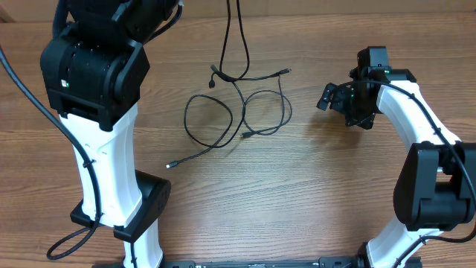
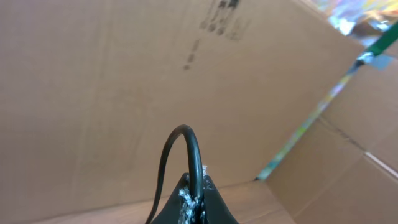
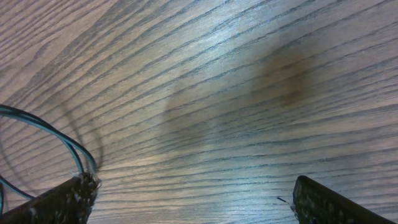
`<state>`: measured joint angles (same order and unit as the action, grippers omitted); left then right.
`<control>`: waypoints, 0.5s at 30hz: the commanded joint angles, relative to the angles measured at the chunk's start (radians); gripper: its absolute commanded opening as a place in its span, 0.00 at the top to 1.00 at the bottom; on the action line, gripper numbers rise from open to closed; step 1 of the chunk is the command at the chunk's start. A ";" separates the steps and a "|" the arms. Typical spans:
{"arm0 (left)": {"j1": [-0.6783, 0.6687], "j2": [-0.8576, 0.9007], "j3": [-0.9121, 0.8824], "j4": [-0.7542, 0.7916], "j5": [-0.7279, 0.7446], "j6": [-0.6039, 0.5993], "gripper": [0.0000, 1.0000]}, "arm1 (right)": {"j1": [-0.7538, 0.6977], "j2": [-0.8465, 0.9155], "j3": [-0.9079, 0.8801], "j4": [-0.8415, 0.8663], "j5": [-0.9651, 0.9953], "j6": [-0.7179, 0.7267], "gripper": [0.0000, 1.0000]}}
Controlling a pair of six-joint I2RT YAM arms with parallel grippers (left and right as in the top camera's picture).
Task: Untangle cables
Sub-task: 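Lift the strand high with the left gripper, pulling it from the pile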
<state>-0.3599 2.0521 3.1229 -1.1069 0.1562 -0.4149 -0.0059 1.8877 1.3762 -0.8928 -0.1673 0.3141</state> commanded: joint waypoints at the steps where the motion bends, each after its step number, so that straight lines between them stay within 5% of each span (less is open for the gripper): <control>1: 0.000 -0.061 0.019 0.037 0.098 0.014 0.96 | -0.002 -0.012 -0.007 0.002 0.010 0.003 0.00; 4: 0.000 -0.067 0.019 0.033 0.020 0.080 0.96 | -0.002 -0.012 -0.007 0.002 0.010 0.003 0.00; 8: 0.000 -0.043 0.001 -0.068 -0.423 0.027 0.96 | -0.002 -0.012 -0.007 0.002 0.010 0.003 0.00; 15: -0.010 -0.093 0.010 -0.124 -0.129 -0.001 0.96 | -0.002 -0.012 -0.007 0.002 0.010 0.003 0.00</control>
<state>-0.3603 2.0129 3.1180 -1.2716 -0.1059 -0.4007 -0.0059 1.8877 1.3762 -0.8928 -0.1677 0.3145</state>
